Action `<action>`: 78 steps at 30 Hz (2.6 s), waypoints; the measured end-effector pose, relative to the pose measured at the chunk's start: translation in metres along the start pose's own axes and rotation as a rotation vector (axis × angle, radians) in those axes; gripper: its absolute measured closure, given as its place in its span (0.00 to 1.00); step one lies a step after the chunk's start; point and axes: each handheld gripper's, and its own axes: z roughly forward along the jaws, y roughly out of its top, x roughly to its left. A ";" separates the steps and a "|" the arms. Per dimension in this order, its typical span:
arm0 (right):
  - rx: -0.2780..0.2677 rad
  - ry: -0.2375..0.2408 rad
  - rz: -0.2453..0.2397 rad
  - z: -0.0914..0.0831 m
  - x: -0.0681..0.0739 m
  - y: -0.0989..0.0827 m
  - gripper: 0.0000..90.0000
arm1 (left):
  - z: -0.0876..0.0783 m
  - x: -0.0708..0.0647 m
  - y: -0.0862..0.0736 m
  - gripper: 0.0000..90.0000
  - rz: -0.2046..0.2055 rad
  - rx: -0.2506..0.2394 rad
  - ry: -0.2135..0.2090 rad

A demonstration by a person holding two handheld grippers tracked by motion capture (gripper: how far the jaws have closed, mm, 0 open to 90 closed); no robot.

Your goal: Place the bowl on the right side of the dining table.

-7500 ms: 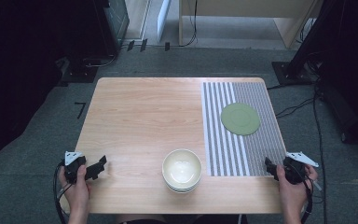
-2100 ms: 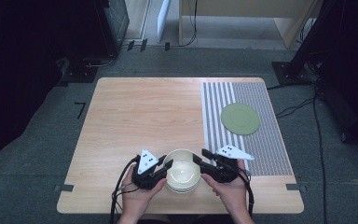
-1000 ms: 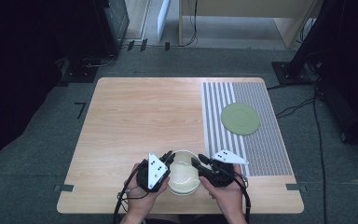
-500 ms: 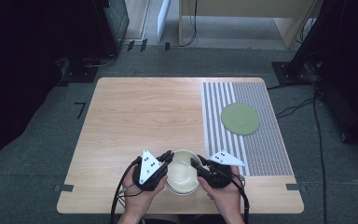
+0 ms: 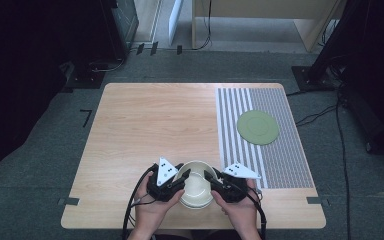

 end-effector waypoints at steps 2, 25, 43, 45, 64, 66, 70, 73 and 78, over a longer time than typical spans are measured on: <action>0.000 -0.002 0.000 0.000 0.000 0.000 0.80 | 0.001 0.001 -0.001 0.80 -0.002 0.009 -0.001; -0.008 -0.005 -0.005 -0.001 0.001 -0.002 0.77 | -0.007 -0.008 -0.003 0.93 0.131 -0.123 0.082; -0.096 0.021 0.041 -0.014 0.011 0.008 0.90 | -0.033 -0.024 -0.004 0.92 0.222 -0.356 0.164; -0.109 0.020 0.042 -0.017 0.012 0.009 0.92 | -0.035 -0.025 -0.005 0.92 0.218 -0.371 0.165; -0.200 -0.115 -0.042 -0.026 0.011 0.021 0.93 | -0.056 0.020 -0.008 0.17 -0.099 -0.378 -0.038; -0.209 -0.123 -0.038 -0.028 0.008 0.023 0.93 | -0.059 0.023 -0.009 0.17 -0.112 -0.376 -0.021; -0.227 -0.135 -0.037 -0.032 0.004 0.027 0.93 | -0.062 0.032 -0.013 0.17 -0.131 -0.363 0.002; -0.234 -0.141 -0.035 -0.034 0.002 0.028 0.93 | -0.062 0.040 -0.016 0.17 -0.155 -0.344 0.027; -0.238 -0.152 -0.022 -0.037 -0.005 0.029 0.93 | -0.063 0.057 -0.023 0.17 -0.195 -0.321 0.048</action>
